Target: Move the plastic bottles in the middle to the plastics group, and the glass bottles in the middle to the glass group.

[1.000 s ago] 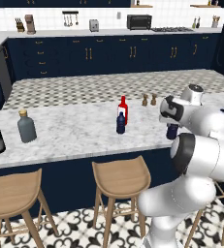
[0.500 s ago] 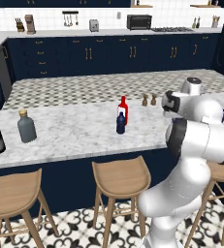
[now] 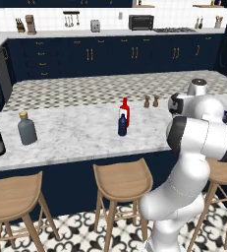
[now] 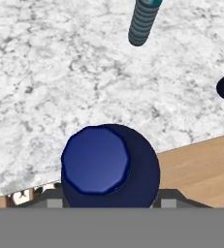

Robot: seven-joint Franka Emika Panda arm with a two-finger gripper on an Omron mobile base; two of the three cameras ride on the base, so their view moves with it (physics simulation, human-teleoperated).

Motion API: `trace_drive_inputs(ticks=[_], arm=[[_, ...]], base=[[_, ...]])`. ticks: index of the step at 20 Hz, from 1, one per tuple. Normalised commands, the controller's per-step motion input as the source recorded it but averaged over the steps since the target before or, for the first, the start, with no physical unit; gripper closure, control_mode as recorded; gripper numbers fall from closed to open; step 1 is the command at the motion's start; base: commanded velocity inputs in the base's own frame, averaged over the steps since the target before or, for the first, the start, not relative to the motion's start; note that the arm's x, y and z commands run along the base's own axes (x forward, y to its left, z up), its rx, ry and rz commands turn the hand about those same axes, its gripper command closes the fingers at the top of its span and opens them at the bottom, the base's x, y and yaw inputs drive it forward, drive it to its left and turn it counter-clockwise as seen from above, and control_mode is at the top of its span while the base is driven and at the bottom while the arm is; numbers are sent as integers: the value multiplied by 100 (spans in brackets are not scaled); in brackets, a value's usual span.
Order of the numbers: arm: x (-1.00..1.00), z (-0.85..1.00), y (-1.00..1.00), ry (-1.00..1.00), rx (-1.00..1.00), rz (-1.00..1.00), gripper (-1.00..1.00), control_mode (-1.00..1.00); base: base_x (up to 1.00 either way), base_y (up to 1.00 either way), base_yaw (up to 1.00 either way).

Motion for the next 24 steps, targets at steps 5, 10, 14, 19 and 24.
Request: trace_drive_inputs(ticks=[5, 10, 14, 19, 24], arm=[[0, 0, -86, -1, 0, -9, 100, -100], [0, 0, -77, -1, 0, -6, 100, -100], [2, 0, -24, -28, 0, 0, 100, -100], [30, 0, 0, -21, 0, 0, 100, -100], [34, 0, 5, -1, 0, 0, 100, -100]], base=[[0, 0, 0], [0, 0, 0], [0, 0, 0], [0, 0, 0], [0, 0, 0]])
